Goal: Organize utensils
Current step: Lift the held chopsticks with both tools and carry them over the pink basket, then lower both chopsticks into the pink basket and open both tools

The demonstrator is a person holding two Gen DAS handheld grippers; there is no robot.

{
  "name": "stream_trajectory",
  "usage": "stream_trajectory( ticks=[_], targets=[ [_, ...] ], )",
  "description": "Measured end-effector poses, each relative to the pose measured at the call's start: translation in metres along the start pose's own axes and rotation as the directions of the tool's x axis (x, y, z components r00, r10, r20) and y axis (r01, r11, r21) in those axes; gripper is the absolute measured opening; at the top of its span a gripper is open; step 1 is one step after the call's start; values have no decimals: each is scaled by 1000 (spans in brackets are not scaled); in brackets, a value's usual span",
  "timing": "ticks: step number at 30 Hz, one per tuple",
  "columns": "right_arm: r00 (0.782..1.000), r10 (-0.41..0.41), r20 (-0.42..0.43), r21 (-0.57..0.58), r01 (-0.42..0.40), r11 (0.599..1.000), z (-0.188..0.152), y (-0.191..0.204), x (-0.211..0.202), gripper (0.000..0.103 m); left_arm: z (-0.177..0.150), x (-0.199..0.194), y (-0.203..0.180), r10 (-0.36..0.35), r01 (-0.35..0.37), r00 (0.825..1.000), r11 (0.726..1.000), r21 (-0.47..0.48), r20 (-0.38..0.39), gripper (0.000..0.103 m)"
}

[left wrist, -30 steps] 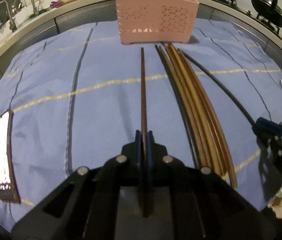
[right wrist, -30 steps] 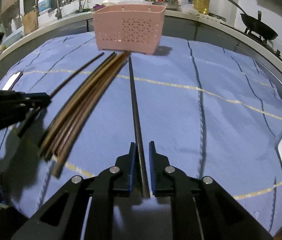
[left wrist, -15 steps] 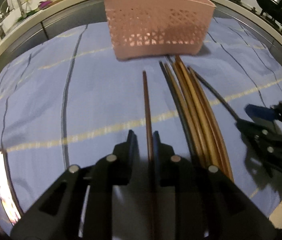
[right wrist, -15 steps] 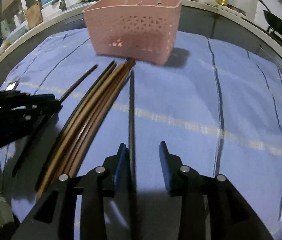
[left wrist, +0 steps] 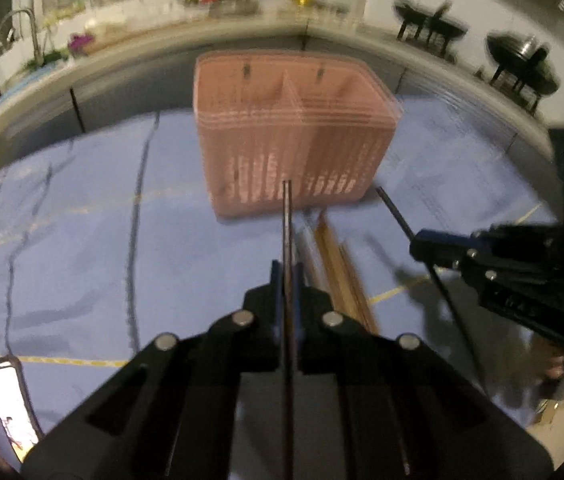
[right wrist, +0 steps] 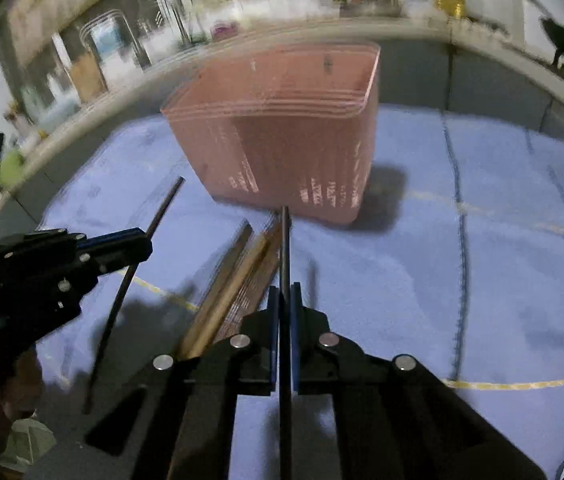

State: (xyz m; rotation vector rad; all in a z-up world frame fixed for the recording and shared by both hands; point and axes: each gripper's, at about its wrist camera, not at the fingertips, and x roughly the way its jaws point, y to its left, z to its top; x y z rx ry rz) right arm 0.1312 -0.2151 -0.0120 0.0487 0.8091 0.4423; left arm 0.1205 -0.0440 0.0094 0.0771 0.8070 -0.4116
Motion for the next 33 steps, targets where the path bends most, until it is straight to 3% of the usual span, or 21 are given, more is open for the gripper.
stream_trajectory(
  ticks=[3, 9, 16, 22, 27, 30, 33],
  targets=[
    [992, 43, 123, 10, -45, 999, 0, 2, -38, 5, 11, -38, 0, -35, 37, 995, 999, -14, 93, 4],
    [945, 82, 315, -11, -83, 996, 19, 13, -94, 5, 31, -99, -6, -70, 73, 967, 997, -1, 244, 4],
    [894, 113, 434, -53, -100, 994, 71, 26, -138, 5, 82, -150, -8, -70, 64, 921, 998, 30, 382, 4],
    [867, 90, 490, -80, -58, 995, 143, 41, -128, 5, 148, -151, 1, -3, -2, 891, 1000, 12, 454, 4],
    [873, 48, 485, -89, -6, 996, 174, 44, -92, 5, 180, -116, 12, 47, -43, 907, 999, -18, 419, 4],
    [901, 31, 432, -83, 6, 997, 179, 38, -60, 5, 183, -87, 22, 52, -47, 929, 999, -24, 367, 4],
    [943, 19, 334, -78, 8, 997, 173, 32, -23, 5, 180, -44, 27, 48, -41, 961, 999, -33, 274, 4]
  ],
)
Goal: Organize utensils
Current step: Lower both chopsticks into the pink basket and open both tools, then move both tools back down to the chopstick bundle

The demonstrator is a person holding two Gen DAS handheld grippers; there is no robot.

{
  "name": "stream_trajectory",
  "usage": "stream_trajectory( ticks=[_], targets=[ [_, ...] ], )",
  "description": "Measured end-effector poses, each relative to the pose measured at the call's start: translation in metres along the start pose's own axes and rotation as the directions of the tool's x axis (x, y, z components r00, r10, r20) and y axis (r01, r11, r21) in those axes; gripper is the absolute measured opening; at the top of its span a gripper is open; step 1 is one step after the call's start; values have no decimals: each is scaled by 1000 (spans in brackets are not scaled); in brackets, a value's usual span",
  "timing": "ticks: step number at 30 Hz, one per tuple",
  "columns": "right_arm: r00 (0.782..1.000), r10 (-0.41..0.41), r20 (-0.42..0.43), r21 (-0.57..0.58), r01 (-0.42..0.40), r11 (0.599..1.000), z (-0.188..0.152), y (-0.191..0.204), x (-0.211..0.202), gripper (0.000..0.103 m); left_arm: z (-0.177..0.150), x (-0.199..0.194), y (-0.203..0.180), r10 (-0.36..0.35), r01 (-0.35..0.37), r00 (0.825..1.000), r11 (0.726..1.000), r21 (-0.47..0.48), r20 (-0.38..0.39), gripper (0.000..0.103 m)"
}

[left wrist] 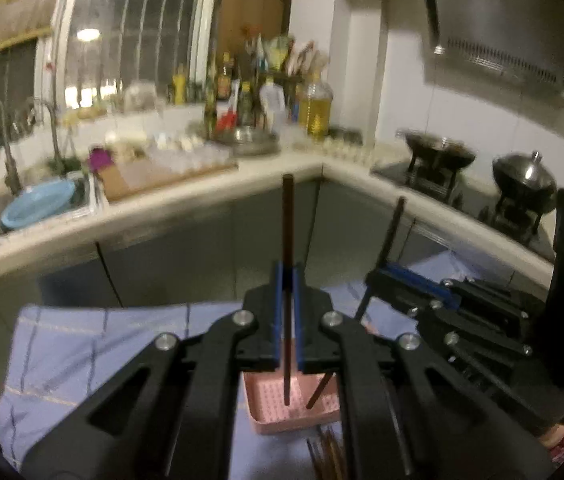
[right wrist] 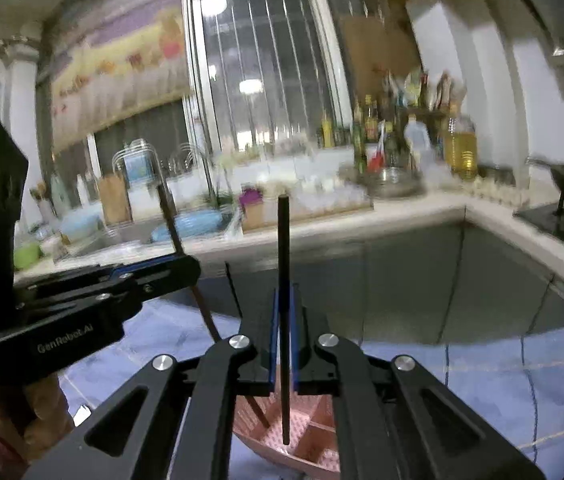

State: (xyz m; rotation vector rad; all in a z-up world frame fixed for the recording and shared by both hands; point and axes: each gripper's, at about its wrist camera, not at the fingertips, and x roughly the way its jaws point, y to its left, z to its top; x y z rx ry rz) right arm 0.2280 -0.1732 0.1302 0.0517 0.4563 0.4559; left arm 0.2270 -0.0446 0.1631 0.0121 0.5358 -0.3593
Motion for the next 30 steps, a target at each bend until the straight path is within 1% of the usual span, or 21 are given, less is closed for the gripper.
stream_trajectory(
  ticks=[2, 3, 4, 5, 6, 8, 9, 10, 12, 15, 17, 19, 20, 21, 23, 24, 25, 26, 27, 28, 30],
  targets=[
    [998, 1, -65, 25, 1, 1000, -13, -6, 19, 6, -13, 23, 1, 2, -3, 998, 1000, -9, -69, 4],
    [996, 2, -84, 36, 1, 999, -16, -6, 23, 6, -21, 36, 0, 7, -8, 993, 1000, -6, -115, 11],
    [994, 0, -106, 56, 6, 998, -20, -9, 29, 7, -26, 43, 0, 17, -18, 990, 1000, -3, -143, 17],
    [994, -3, -112, 78, 12, 997, -22, -12, 30, 7, -31, 50, 0, 55, -56, 984, 998, -1, -170, 24],
    [995, 12, -102, 111, -1, 994, -22, -18, 31, 7, -33, 52, 2, 62, -64, 982, 998, -7, -177, 33],
    [997, 15, -78, 150, -3, 989, -23, -21, 24, 13, -35, 45, 9, 46, -55, 986, 997, -57, -159, 40],
    [998, 11, -62, 164, -1, 986, -22, -23, 19, 25, -34, 41, 11, 47, -58, 988, 996, -69, -148, 42],
    [999, 5, -36, 175, 2, 985, -20, -23, 11, 45, -31, 29, 14, 56, -66, 992, 994, -88, -116, 42],
    [1000, -14, 21, 171, 10, 985, -17, -20, -6, 63, -28, 7, 17, 74, -81, 995, 990, -112, -64, 48],
    [996, -15, 83, 162, 2, 987, -14, -14, -40, 63, -30, -27, 19, 89, -87, 996, 988, -131, 7, 48],
    [991, -13, 135, 198, -14, 980, -25, -15, -71, 63, -48, -56, 17, 93, -86, 994, 989, -123, 58, 48],
    [988, -20, 154, 229, -16, 973, -49, -18, -93, 63, -71, -71, 15, 88, -80, 994, 990, -113, 62, 48],
    [989, -38, 144, 245, 2, 970, -70, -19, -103, 63, -87, -74, 13, 70, -65, 997, 992, -107, 42, 48],
    [990, -53, 129, 251, 19, 968, -81, -20, -106, 62, -103, -74, 12, 47, -45, 999, 994, -103, 13, 48],
    [993, -113, 17, 280, 103, 954, -130, -23, -103, 57, -142, -63, 2, -22, 13, 995, 995, -97, -94, 48],
    [993, -113, -25, 291, 115, 950, -143, -25, -100, 54, -166, -54, -6, -68, 53, 984, 994, -95, -162, 48],
    [989, -104, -101, 307, 131, 943, -167, -26, -93, 49, -180, -47, -13, -90, 73, 975, 993, -91, -203, 47],
    [981, -103, -167, 311, 151, 938, -188, -25, -86, 47, -195, -41, -20, -105, 87, 965, 993, -82, -240, 42],
    [975, -104, -198, 306, 162, 938, -198, -23, -83, 43, -213, -33, -29, -120, 104, 950, 992, -71, -289, 39],
    [962, -96, -256, 294, 172, 940, -216, -19, -77, 40, -225, -26, -35, -133, 115, 936, 991, -72, -327, 37],
    [951, -69, -301, 290, 160, 944, -229, -13, -72, 40, -246, -14, -43, -148, 125, 912, 989, -85, -383, 35]
  ],
)
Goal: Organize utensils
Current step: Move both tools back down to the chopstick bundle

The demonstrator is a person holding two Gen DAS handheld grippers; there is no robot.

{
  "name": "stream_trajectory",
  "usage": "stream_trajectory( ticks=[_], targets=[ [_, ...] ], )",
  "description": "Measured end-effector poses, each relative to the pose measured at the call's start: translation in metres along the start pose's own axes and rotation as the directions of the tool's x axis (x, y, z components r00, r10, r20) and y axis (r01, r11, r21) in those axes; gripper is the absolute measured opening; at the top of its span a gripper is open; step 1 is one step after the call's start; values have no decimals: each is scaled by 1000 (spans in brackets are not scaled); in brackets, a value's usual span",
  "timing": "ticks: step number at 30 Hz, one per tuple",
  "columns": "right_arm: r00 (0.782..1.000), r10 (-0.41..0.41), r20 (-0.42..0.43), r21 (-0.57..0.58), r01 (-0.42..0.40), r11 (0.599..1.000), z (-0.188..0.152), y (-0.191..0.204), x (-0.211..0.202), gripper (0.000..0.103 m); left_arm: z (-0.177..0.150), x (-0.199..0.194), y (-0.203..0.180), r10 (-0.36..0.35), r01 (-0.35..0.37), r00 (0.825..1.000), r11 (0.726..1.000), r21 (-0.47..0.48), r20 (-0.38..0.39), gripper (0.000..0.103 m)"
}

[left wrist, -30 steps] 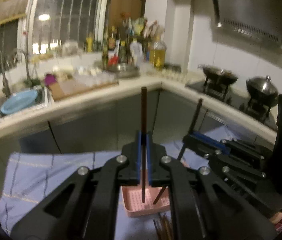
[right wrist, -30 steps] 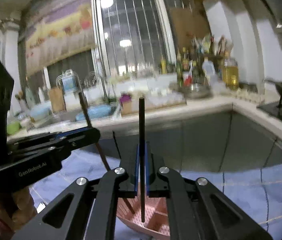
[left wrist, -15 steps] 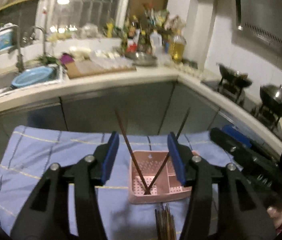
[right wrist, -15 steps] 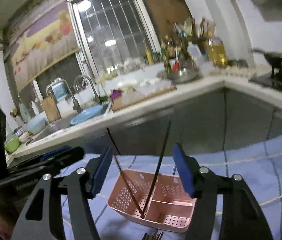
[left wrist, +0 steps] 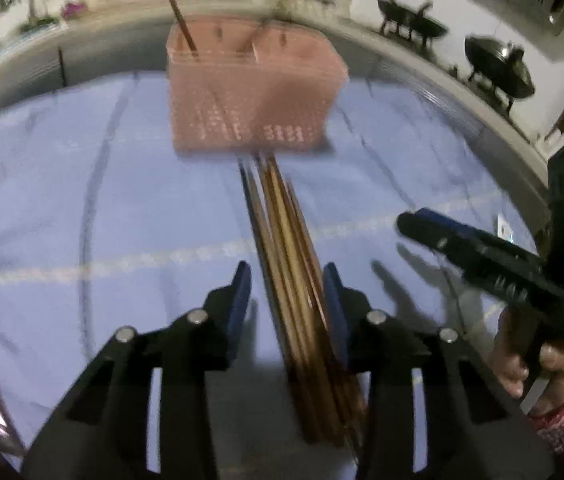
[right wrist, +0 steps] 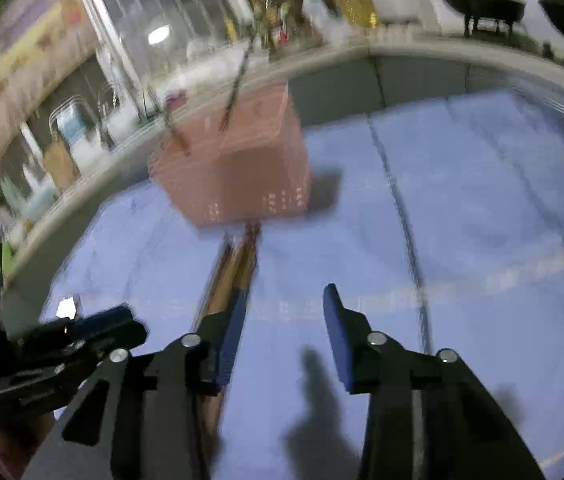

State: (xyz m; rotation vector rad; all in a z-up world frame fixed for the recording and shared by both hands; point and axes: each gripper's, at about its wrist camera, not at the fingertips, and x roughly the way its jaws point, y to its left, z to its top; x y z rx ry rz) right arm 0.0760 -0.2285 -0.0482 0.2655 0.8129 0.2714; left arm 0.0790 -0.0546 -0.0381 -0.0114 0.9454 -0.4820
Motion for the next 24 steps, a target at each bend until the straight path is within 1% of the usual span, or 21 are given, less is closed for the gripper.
stream_trajectory(
  ticks=[2, 6, 7, 9, 12, 18, 24],
  targets=[
    [999, 5, -40, -40, -7, 999, -10, 9, 7, 40, -7, 11, -1, 9, -9, 1000, 1000, -13, -28, 35],
    [998, -12, -63, -120, 4, 993, -20, 27, 15, 40, -17, 29, -2, 19, -21, 997, 1000, -20, -77, 35],
    [998, -14, -64, -125, 6, 992, -21, 29, 16, 40, -18, 29, -4, 35, -36, 997, 999, -7, -62, 35],
    [997, -17, -72, -126, 8, 992, -21, 31, 18, 40, -16, 28, -4, 54, -53, 997, 999, 6, -60, 34],
    [996, -20, -82, -120, 10, 993, -24, 27, 18, 40, -15, 29, -1, 70, -71, 996, 997, -6, -56, 33],
    [997, -22, -77, -133, 12, 991, -26, 28, 18, 40, -16, 21, 16, 49, -52, 997, 997, -56, -58, 33],
    [995, -23, -95, -145, 9, 989, -26, 31, 27, 40, -13, 13, 28, 21, -26, 998, 994, -107, -51, 33]
  ],
)
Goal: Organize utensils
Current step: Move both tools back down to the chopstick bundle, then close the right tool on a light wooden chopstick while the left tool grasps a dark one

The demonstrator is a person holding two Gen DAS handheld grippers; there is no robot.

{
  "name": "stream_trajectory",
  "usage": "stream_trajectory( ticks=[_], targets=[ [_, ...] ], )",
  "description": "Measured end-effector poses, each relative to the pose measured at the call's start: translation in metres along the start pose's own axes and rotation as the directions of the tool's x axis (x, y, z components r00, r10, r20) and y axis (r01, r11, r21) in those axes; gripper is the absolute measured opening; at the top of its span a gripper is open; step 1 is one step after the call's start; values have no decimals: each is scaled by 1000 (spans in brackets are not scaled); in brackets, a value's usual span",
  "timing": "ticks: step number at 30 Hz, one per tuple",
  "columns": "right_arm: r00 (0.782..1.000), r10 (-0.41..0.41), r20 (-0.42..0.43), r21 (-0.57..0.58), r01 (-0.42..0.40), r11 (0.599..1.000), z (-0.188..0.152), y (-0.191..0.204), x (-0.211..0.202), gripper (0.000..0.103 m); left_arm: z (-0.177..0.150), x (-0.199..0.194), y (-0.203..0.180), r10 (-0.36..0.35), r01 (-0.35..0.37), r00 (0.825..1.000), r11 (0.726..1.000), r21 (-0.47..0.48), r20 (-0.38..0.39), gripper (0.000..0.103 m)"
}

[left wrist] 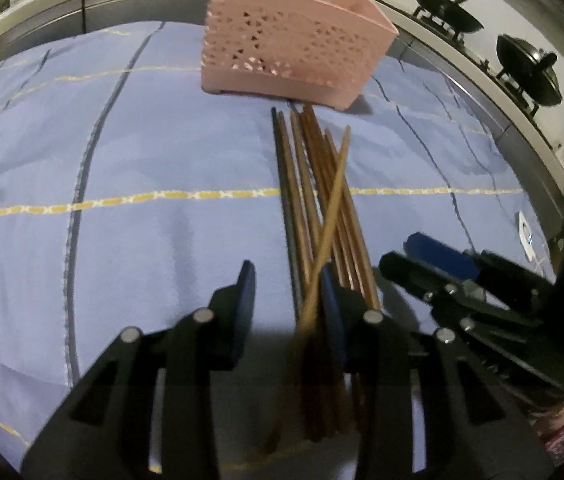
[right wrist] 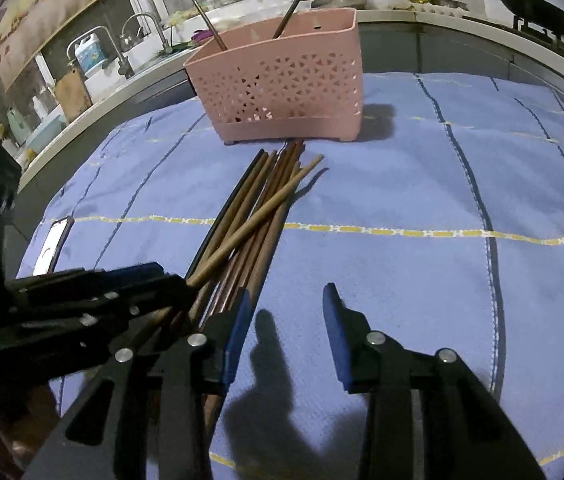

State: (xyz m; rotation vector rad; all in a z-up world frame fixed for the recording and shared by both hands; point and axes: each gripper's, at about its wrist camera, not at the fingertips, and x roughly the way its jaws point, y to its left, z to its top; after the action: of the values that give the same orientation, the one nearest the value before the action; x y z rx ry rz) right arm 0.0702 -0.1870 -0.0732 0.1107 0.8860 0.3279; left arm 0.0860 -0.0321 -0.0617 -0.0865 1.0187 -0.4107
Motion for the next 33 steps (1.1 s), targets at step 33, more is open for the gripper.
stream_trajectory(
  ticks=[33],
  targets=[
    [1000, -22, 3, 49, 22, 999, 9, -22, 3, 40, 6, 4, -15, 61, -58, 998, 995, 85, -28, 33]
  ],
)
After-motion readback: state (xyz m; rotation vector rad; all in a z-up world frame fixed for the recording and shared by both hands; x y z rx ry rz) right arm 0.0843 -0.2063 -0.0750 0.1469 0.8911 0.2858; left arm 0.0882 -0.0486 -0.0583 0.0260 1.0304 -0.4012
